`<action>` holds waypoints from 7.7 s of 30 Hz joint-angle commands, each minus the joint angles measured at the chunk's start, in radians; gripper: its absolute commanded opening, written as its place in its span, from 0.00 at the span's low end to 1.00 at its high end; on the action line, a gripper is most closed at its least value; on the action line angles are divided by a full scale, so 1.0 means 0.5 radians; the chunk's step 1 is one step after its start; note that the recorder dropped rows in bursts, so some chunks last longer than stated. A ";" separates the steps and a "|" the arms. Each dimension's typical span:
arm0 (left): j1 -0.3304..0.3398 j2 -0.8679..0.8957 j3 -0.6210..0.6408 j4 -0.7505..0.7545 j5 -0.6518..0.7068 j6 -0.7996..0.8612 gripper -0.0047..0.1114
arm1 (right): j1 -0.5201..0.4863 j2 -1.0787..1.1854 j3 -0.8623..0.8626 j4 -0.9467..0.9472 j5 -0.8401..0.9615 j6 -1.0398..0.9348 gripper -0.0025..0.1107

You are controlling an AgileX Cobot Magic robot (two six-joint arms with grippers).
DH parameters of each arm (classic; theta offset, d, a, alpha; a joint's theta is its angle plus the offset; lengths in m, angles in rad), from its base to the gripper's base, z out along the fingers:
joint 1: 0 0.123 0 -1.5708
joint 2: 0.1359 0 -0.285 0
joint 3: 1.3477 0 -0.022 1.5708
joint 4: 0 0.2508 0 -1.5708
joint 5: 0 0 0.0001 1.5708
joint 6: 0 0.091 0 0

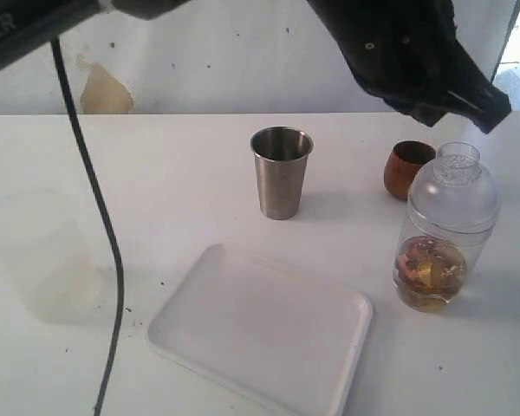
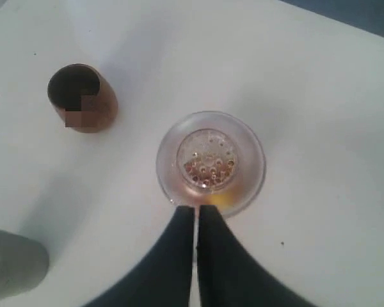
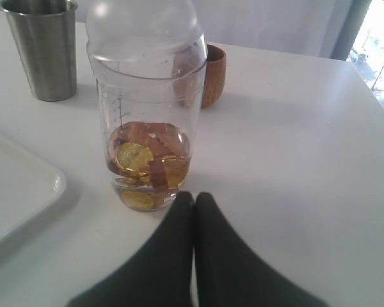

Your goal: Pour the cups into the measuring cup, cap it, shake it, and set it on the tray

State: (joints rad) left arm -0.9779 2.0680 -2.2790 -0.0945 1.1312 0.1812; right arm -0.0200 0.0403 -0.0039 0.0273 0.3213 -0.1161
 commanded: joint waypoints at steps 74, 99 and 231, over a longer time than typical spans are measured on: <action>0.165 -3.920 3.707 0.340 -1.813 -0.324 0.04 | 0.003 0.007 0.008 0.006 -0.018 -0.008 0.02; 2.003 -4.136 4.558 0.189 -1.815 -0.439 0.04 | 0.003 0.007 0.008 0.006 -0.018 -0.008 0.02; 2.003 -4.136 4.558 0.206 -1.855 -0.293 0.04 | 0.375 2.743 -2.362 -0.296 1.529 0.084 0.32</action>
State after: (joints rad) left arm 0.0206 0.0055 -0.0051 0.0080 0.2176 0.0422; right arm 0.1639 1.4058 -1.2161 -0.1331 1.1085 -0.0708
